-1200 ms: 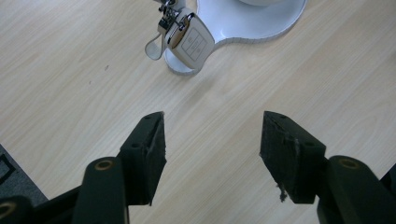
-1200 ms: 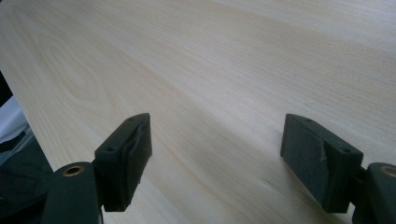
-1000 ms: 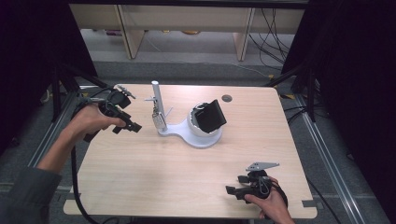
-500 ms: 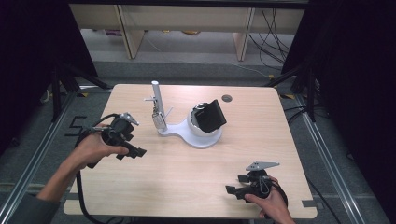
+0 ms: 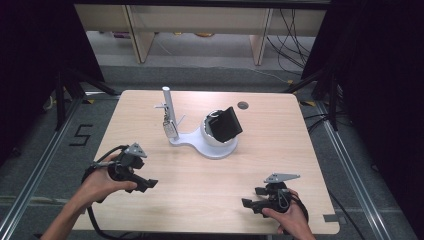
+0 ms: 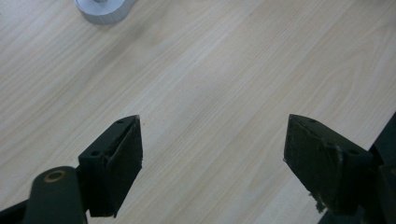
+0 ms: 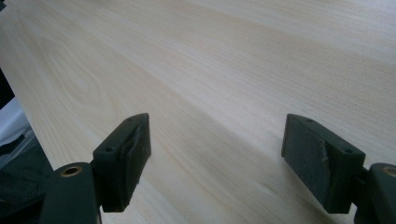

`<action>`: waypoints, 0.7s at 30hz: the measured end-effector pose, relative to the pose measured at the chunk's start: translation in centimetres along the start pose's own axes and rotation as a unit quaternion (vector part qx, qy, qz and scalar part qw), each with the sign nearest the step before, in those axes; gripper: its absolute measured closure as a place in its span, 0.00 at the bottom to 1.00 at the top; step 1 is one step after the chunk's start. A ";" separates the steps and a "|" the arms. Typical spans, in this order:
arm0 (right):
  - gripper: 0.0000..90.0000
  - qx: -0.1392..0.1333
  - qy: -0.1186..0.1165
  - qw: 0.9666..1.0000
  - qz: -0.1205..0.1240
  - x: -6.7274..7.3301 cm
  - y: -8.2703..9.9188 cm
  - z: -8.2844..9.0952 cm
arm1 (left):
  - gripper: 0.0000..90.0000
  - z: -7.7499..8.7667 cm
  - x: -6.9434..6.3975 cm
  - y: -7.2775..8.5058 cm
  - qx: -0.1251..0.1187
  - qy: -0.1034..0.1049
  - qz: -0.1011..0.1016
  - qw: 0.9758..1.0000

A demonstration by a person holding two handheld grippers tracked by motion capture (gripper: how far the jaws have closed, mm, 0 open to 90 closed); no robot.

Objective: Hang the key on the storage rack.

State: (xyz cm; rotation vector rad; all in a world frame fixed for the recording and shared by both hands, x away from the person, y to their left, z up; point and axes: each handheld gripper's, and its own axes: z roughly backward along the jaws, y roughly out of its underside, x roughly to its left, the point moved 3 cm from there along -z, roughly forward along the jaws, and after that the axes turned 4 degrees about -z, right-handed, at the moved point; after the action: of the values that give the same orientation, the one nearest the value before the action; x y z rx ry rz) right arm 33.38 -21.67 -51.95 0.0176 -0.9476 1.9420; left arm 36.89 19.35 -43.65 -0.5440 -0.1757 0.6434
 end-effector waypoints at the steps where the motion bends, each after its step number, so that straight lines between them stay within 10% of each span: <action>1: 0.28 0.002 0.001 1.000 -0.004 0.1 0.0 0.0 | 0.21 -0.4 0.0 0.7 -0.002 -0.001 0.008 1.000; 21: 0.28 -0.007 0.001 1.000 0.001 0.3 0.0 -0.2 | 0.17 -3.6 -2.9 4.4 -0.069 -0.030 0.001 0.997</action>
State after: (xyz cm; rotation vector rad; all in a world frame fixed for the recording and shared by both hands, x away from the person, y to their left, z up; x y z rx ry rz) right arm 33.28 -21.30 -51.93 0.0070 -0.9615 1.9365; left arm 33.40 18.95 -48.96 -0.6583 -0.2765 0.6536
